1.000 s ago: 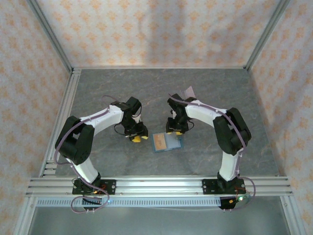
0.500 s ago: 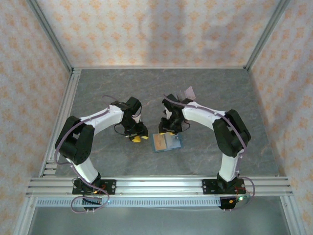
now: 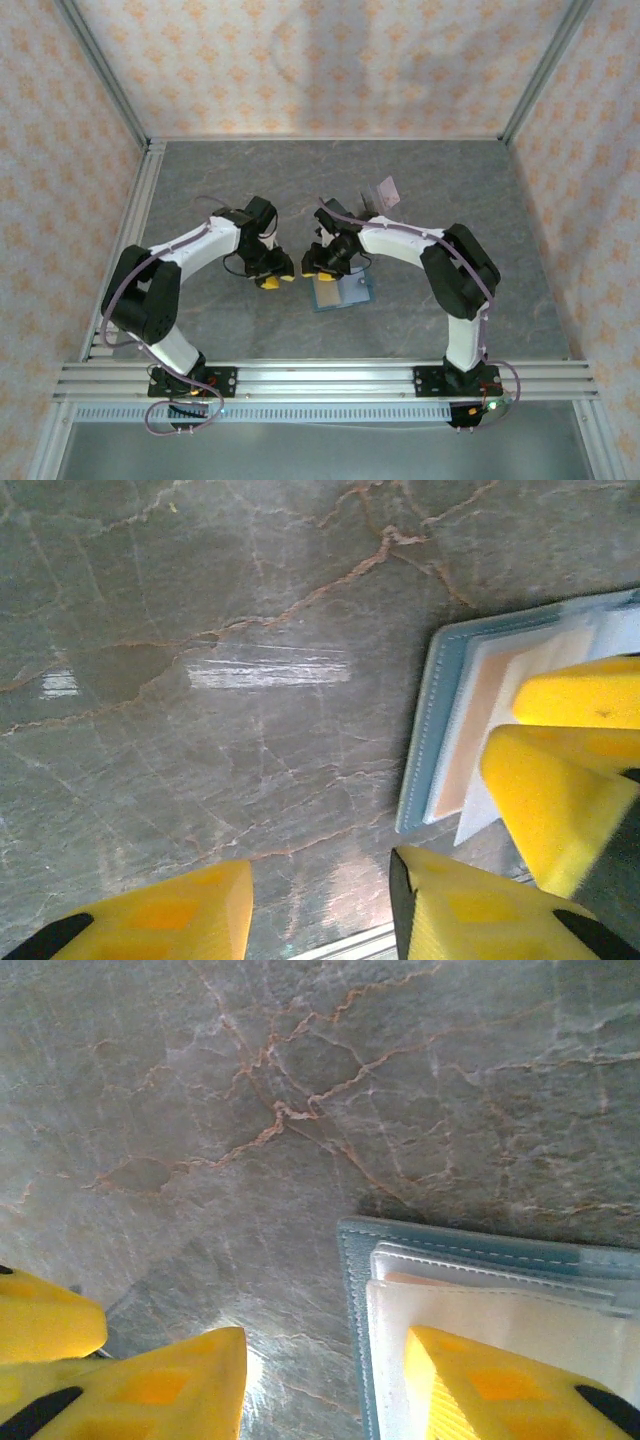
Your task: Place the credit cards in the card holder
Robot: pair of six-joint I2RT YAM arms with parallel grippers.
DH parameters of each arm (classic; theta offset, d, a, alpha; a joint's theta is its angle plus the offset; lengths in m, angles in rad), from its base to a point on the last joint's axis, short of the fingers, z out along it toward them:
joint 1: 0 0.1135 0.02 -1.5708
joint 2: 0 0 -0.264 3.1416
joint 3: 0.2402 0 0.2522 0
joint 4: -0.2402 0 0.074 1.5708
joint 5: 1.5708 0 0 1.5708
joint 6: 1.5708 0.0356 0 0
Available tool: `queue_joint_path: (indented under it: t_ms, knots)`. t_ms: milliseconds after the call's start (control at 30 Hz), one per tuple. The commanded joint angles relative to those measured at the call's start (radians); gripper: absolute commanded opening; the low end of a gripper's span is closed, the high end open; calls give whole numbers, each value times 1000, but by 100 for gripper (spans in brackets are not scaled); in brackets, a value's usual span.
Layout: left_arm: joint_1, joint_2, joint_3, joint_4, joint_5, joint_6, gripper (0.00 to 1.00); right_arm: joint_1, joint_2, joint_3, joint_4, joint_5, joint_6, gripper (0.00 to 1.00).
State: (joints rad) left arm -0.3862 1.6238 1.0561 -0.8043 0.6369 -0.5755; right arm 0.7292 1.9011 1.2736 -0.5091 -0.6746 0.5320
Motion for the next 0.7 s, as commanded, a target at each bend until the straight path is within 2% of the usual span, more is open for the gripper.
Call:
queue_joint_path:
  t_ms: [0,100,200,400,533,600,667]
  knots:
    - [-2,-29,-16,-26,1,3,44,-18,-15,30,-1,-21,12,46]
    - [-2,-36,-7,-19,17,-1,46,-36,-22,42,-28,-20,5,46]
    - [-5,-38,7,-28,20,6,48,-40,-18,78,-121,38,-40,45]
    - [-12,-24,6,-24,30,13,48,-47,-63,57,-152,63,-65,44]
    - [-32,-7,15,-19,34,15,48,-66,-84,18,-144,66,-58,35]
    - [-52,12,28,-21,32,16,48,-81,-99,3,-141,66,-58,26]
    - [-73,33,40,-15,32,10,48,-97,-123,2,-146,77,-63,25]
